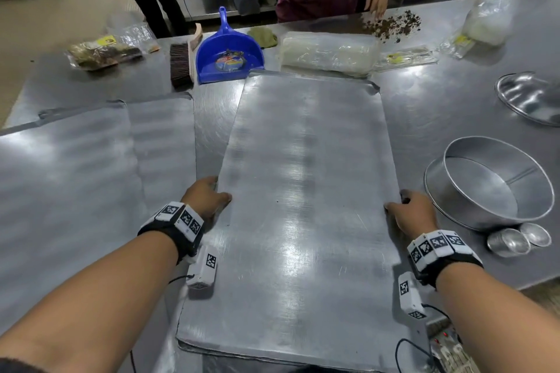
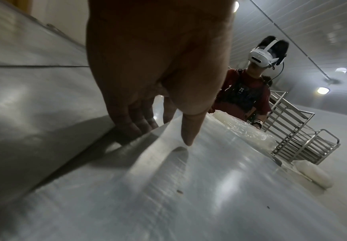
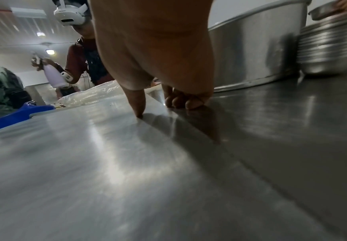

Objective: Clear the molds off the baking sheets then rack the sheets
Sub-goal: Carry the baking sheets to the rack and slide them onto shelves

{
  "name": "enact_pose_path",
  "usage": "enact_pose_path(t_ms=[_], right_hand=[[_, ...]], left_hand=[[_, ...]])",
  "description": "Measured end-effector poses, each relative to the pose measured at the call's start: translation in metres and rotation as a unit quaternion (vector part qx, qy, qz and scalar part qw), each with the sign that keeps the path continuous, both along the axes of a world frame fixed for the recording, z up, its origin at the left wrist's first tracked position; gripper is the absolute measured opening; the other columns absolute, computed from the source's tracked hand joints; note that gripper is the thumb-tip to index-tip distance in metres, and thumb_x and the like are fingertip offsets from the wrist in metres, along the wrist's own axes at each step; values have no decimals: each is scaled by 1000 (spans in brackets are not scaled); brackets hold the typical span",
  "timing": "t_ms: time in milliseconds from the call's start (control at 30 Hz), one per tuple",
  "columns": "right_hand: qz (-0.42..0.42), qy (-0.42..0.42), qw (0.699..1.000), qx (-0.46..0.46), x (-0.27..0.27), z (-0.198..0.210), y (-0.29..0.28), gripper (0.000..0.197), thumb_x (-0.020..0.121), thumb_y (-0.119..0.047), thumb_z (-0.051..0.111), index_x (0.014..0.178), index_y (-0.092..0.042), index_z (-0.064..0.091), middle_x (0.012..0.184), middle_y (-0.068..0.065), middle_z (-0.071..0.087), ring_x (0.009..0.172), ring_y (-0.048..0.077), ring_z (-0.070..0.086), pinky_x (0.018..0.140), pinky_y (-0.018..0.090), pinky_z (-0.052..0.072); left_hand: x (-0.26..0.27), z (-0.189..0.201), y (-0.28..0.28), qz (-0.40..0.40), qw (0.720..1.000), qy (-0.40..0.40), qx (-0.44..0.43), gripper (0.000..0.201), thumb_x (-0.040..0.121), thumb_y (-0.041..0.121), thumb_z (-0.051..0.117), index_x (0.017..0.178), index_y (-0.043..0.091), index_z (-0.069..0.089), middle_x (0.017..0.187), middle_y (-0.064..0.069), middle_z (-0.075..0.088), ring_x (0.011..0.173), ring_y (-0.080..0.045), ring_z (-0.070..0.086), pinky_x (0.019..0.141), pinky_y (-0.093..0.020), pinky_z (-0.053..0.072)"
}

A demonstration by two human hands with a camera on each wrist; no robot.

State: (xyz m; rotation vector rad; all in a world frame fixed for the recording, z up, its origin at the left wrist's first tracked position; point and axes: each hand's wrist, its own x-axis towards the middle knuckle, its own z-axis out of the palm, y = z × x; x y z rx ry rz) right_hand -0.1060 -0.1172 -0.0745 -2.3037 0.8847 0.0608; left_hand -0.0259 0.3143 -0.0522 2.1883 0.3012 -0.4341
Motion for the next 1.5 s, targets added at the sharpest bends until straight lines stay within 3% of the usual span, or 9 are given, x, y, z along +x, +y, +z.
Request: enact_pose_path(t_ms=[133,267,367,700,800,900,1100,1300,1500], right_hand=[[29,-7,1000,1,-2,5,-8,14,80,-10,72,89,-10,62,82,6,61,84,32,62,62,28,39],[49,4,999,-11,2,7,-20,31,85,-8,70,114,0,62,102,15,61,88,26,51,80,33,42],[71,2,997,-30,3,6,-24,34,87,-10,69,118,1,60,103,14,60,89,26,50,81,35,41],[101,-13,994,-50,11,-4,-39,19,82,-14,71,79,-3,56,79,17,60,76,34,55,69,32,38],[115,-21,992,-43,5,-1,-41,16,85,-13,69,89,0,60,83,14,58,85,36,59,72,35,42],[137,-20,990,-38,-2,0,-46,12,84,-11,68,83,-5,58,78,10,57,84,36,60,72,32,40],[124,-15,990,-68,-27,3,-41,32,84,-10,71,107,11,64,104,31,65,97,46,61,83,44,49],[97,-13,994,-53,-71,0,-39,34,80,-11,74,106,9,65,105,31,66,98,45,61,89,46,51],[87,20,995,-55,-126,4,-33,46,83,-19,76,125,-4,65,117,19,68,110,36,62,94,40,47]], left_hand=[[-8,-2,-6,-20,1000,3,21,31,84,17,76,113,23,65,109,4,67,100,-22,63,93,-31,48],[-18,-4,-14,-33,999,6,28,38,83,18,77,120,17,68,112,0,70,105,-25,65,101,-38,50],[-24,-5,-19,-19,1000,2,8,34,85,12,76,117,18,66,100,5,67,99,-22,65,92,-30,49],[-55,-3,-28,-42,989,-26,140,14,88,27,71,87,14,65,79,-2,63,78,-25,60,68,-28,39],[-70,-7,-27,-18,988,-33,153,22,88,28,70,72,21,59,68,1,57,71,-25,56,60,-27,35],[-85,-11,-27,-7,986,-32,162,21,88,28,71,81,9,65,77,-9,64,76,-29,61,64,-29,39],[-110,-11,-25,21,985,-32,169,21,85,28,73,77,8,68,79,-8,66,76,-27,62,63,-26,39],[-129,-14,-21,15,983,-33,182,35,86,32,72,64,10,56,68,-9,59,66,-27,57,54,-27,36],[-140,-13,-14,-21,981,-27,191,31,85,35,72,71,10,61,72,-6,61,66,-24,56,57,-26,37]])
